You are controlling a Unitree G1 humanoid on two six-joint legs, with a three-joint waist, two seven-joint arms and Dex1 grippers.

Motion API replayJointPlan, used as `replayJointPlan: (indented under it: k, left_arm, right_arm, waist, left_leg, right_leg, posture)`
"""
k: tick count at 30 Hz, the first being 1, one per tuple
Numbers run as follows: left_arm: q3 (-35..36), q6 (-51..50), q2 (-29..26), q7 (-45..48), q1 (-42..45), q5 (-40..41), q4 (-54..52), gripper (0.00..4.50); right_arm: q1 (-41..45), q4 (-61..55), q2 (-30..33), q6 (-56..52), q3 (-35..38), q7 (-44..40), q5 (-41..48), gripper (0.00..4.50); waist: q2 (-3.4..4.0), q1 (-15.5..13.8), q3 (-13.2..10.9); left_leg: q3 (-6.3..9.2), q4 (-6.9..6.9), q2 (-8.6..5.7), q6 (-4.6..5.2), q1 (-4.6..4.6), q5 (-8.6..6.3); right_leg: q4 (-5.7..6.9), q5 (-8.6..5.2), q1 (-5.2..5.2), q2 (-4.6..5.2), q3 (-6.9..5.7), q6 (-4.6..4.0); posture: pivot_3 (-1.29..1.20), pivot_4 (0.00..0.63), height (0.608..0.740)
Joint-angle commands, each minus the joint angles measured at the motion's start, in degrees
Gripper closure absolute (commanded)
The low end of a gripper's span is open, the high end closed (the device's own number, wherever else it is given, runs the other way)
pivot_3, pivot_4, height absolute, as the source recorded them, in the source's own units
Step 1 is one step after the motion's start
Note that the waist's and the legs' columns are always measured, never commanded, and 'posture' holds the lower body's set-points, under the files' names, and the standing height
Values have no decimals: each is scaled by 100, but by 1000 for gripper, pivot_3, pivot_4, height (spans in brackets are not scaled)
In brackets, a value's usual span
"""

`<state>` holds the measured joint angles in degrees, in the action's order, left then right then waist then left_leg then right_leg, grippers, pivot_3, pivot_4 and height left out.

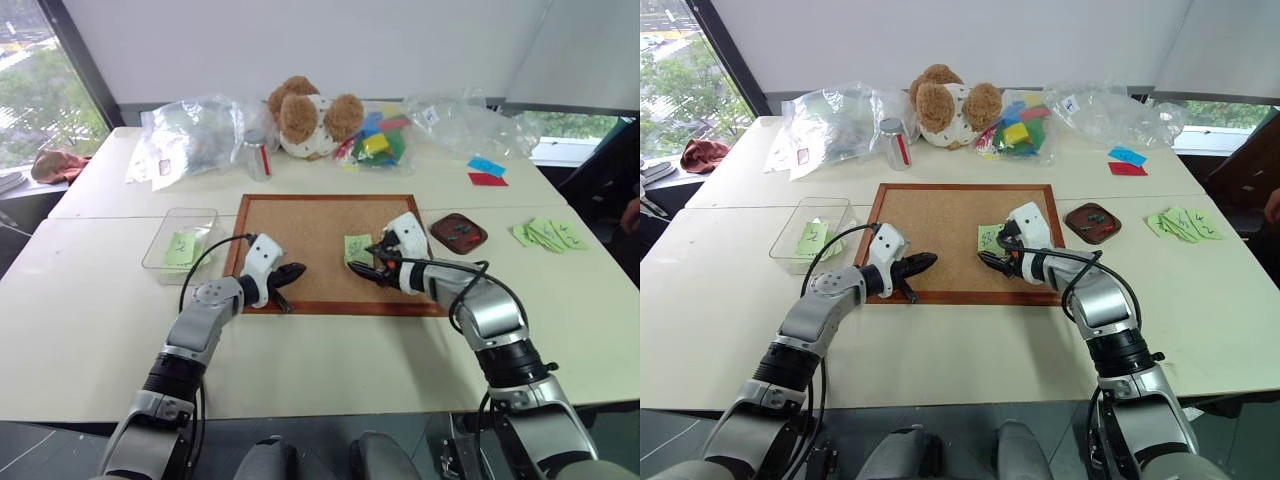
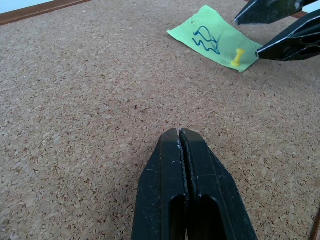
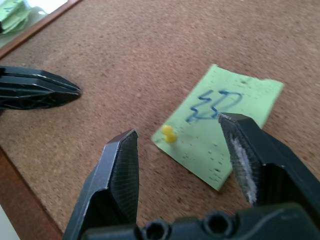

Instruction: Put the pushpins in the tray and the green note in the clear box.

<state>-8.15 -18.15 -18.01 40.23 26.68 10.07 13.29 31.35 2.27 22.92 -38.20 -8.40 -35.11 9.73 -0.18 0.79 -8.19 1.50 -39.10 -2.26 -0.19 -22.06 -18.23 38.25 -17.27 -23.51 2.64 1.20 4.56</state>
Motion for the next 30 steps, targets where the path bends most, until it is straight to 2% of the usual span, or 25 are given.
replayJointPlan:
  k: [1, 4, 6, 7, 11, 17, 30]
  left_arm:
    - [-121, -192, -21, -17, -193, -149, 207, 4500]
    - [-127, -196, -18, -24, -206, -145, 196, 4500]
    - [-135, -190, -20, -23, -224, -147, 194, 4500]
    - [-137, -188, -24, -20, -235, -148, 191, 4500]
    - [-143, -186, -18, -30, -243, -153, 197, 4500]
    - [-137, -182, -1, -68, -230, -152, 199, 4500]
    - [-184, -153, 45, -29, -214, -175, 301, 4500]
  right_arm:
    - [109, 46, -68, 196, -31, 14, -62, 1762]
    - [153, 202, -119, 272, -27, 22, -98, 1762]
    - [174, 275, -143, 324, -55, -2, -122, 2286]
    - [189, 304, -161, 342, -67, -5, -133, 2550]
    - [261, 472, -206, 438, -71, -27, -176, 4395]
    - [370, 620, -212, 522, -80, -73, -202, 4458]
    - [607, -644, 217, -281, 276, -101, 67, 4458]
  waist:
    - [0, 1, 0]
    - [0, 1, 0]
    - [0, 1, 0]
    - [0, 2, 0]
    - [0, 7, 0]
    - [0, 22, 0]
    - [3, -10, -2]
  left_leg:
    - [0, 0, 0, 0, 0, 0]
    - [0, 0, 0, 0, 0, 0]
    - [0, 0, 0, 0, 0, 0]
    - [0, 0, 0, 0, 0, 0]
    - [0, 0, 0, -1, 0, 0]
    - [0, 0, 0, 9, 16, -5]
    - [1, 4, 0, -4, -9, 2]
  right_leg:
    - [0, 0, 0, 0, 0, 0]
    - [0, 0, 0, 0, 0, 0]
    - [0, 0, 1, 0, 0, 0]
    - [0, 0, 0, 0, 0, 0]
    - [0, 0, 0, 0, -1, 0]
    - [1, 0, 14, 0, 0, 0]
    - [-4, 0, -7, 0, 0, 0]
  posture:
    - [0, 150, 740]
    - [0, 150, 740]
    - [0, 150, 740]
    - [0, 150, 740]
    - [0, 150, 740]
    - [0, 150, 740]
    - [0, 150, 740]
